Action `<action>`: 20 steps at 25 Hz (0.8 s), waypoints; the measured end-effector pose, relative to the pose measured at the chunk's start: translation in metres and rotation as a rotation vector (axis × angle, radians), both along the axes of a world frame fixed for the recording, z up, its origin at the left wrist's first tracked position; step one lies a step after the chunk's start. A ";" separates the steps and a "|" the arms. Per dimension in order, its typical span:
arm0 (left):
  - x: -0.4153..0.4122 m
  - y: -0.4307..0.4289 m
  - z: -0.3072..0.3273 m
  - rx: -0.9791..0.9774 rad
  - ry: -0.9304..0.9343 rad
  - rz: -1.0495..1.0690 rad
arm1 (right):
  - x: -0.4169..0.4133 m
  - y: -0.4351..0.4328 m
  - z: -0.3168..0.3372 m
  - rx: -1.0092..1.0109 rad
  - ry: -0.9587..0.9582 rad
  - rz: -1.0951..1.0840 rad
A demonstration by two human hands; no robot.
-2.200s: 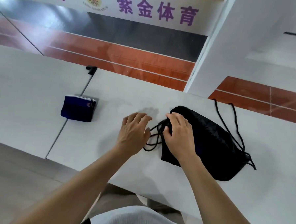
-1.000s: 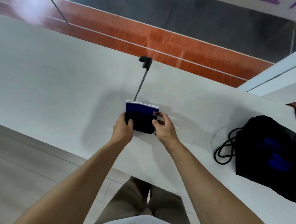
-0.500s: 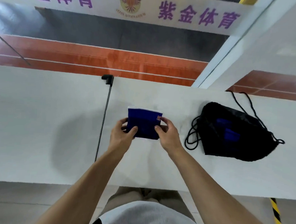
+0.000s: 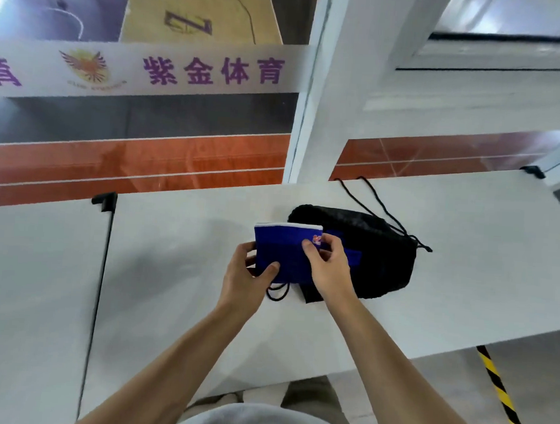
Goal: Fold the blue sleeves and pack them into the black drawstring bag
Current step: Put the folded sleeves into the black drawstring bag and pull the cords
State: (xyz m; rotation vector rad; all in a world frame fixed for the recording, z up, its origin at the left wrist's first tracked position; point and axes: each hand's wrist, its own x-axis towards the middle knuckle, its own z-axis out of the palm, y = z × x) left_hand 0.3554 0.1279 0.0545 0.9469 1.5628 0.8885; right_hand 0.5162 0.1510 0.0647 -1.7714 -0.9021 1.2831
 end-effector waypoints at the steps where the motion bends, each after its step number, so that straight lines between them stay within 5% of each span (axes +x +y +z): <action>1: 0.015 0.001 0.002 0.004 0.025 -0.015 | 0.016 0.003 -0.001 -0.018 0.012 -0.011; 11: 0.166 0.020 -0.020 -0.015 0.181 0.056 | 0.156 0.066 -0.056 -0.341 0.183 0.181; 15: 0.177 0.037 -0.025 -0.136 0.194 0.140 | 0.175 0.078 -0.068 -0.388 0.262 0.085; 20: 0.177 0.068 -0.058 0.035 0.986 -0.384 | 0.198 0.087 -0.074 -0.360 0.313 0.017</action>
